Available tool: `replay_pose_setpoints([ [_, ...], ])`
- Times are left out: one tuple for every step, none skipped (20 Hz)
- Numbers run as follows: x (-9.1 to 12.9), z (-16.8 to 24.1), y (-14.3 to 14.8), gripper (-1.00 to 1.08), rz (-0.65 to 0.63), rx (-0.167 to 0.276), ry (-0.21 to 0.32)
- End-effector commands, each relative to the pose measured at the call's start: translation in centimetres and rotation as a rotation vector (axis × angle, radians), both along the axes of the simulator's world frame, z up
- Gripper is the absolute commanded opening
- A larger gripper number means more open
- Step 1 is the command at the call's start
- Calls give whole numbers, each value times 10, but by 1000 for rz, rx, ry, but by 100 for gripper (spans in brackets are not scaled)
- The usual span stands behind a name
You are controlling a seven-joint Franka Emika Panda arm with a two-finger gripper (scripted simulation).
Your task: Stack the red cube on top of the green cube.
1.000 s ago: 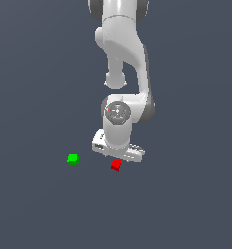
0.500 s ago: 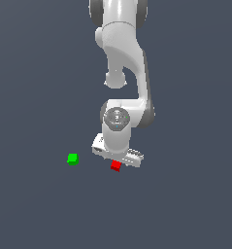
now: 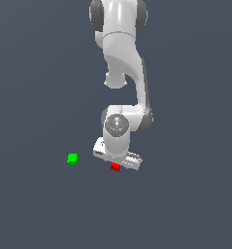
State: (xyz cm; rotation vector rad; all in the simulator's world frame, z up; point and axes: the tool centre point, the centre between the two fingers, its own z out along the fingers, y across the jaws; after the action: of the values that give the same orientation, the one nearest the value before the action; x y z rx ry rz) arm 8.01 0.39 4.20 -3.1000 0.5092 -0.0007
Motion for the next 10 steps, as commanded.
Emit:
replay_pose_setpoints([
  [-1, -13, 0, 100, -1, 0, 1],
  [-1, -17, 0, 100, -1, 0, 1],
  [-1, -20, 0, 100, -1, 0, 1],
  [0, -22, 0, 100, -1, 0, 1],
  [0, -23, 0, 100, -1, 0, 1],
  [0, -23, 0, 100, -1, 0, 1],
  [1, -22, 0, 100, -1, 0, 1],
  [1, -22, 0, 100, -1, 0, 1],
  [1, -22, 0, -100, -1, 0, 1],
  [1, -22, 0, -100, -1, 0, 1],
])
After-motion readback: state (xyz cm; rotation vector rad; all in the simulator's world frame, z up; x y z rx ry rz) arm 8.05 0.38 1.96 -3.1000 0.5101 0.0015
